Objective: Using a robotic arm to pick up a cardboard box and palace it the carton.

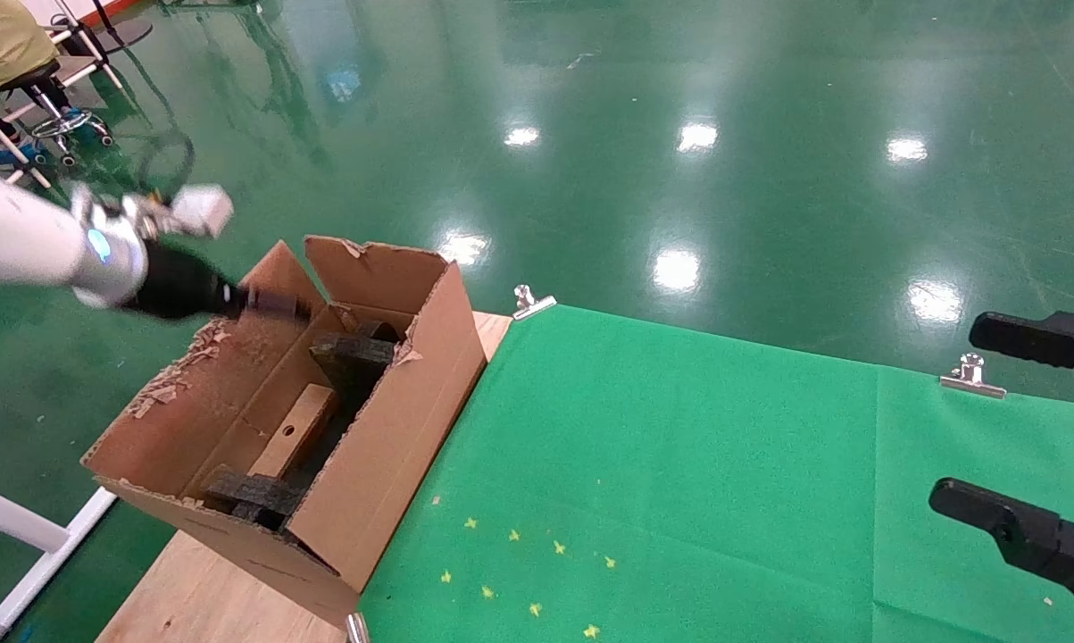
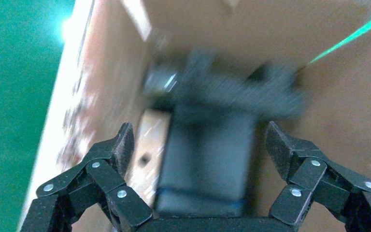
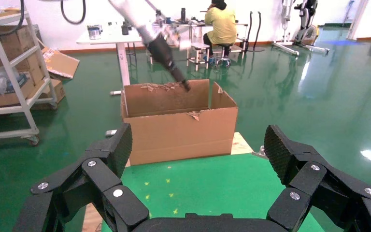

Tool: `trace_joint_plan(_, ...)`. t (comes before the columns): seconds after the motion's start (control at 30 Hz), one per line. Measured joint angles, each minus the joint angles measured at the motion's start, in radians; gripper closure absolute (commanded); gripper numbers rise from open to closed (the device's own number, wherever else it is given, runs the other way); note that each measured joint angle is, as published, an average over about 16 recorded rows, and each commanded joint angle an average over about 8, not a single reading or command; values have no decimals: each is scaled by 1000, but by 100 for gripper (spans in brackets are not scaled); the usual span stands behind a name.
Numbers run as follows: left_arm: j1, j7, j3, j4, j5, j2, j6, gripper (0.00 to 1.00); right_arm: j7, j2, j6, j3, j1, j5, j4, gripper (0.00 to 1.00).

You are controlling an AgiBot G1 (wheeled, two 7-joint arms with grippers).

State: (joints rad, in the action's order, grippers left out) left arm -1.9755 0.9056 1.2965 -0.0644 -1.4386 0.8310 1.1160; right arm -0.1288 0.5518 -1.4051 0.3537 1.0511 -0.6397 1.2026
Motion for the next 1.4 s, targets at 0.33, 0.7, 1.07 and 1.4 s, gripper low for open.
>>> trace_joint_plan(0.33, -93, 26, -96, -179, 166, -96, 277, 0, 0, 0, 0, 0, 0, 0, 0, 0)
trace_joint_plan(0.7, -89, 73, -147, -326, 278, -147, 466, 0, 0, 0, 0, 0, 0, 0, 0, 0)
trace_joint_plan(1.07, -9, 9, -217, -397, 313, -154, 458, 0, 0, 0, 0, 0, 0, 0, 0, 0)
trace_joint_plan(1.4, 149, -116, -355, -540, 382, -165, 446, 0, 0, 0, 0, 0, 0, 0, 0, 0)
